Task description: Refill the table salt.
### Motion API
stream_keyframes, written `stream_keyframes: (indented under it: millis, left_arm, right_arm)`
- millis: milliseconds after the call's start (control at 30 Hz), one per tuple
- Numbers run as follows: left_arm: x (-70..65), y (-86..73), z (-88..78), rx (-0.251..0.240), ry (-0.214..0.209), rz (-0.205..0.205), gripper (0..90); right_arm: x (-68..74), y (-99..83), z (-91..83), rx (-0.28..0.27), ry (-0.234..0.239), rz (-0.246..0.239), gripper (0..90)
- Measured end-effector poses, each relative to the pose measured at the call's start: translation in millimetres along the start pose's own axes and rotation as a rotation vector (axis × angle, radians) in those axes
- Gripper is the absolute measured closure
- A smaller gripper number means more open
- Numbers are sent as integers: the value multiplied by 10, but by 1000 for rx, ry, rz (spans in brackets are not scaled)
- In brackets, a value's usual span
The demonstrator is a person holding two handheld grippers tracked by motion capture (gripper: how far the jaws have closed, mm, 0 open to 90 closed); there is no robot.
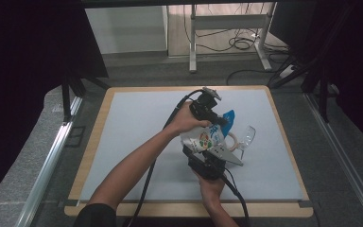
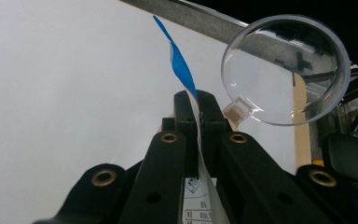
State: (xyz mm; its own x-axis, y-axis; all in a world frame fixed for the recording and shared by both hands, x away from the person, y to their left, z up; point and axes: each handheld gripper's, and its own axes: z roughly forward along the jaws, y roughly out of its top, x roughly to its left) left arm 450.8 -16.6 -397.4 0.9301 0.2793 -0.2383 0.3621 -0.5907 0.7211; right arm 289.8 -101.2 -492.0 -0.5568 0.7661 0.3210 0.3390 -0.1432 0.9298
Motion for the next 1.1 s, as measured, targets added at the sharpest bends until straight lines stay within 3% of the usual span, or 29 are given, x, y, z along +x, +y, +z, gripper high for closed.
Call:
stream_keyframes:
  millis: [1100]
  left_arm:
    - [34, 41, 74, 24, -5, 9, 896]
  right_arm:
    - [-43, 3, 21, -2, -13, 23, 561]
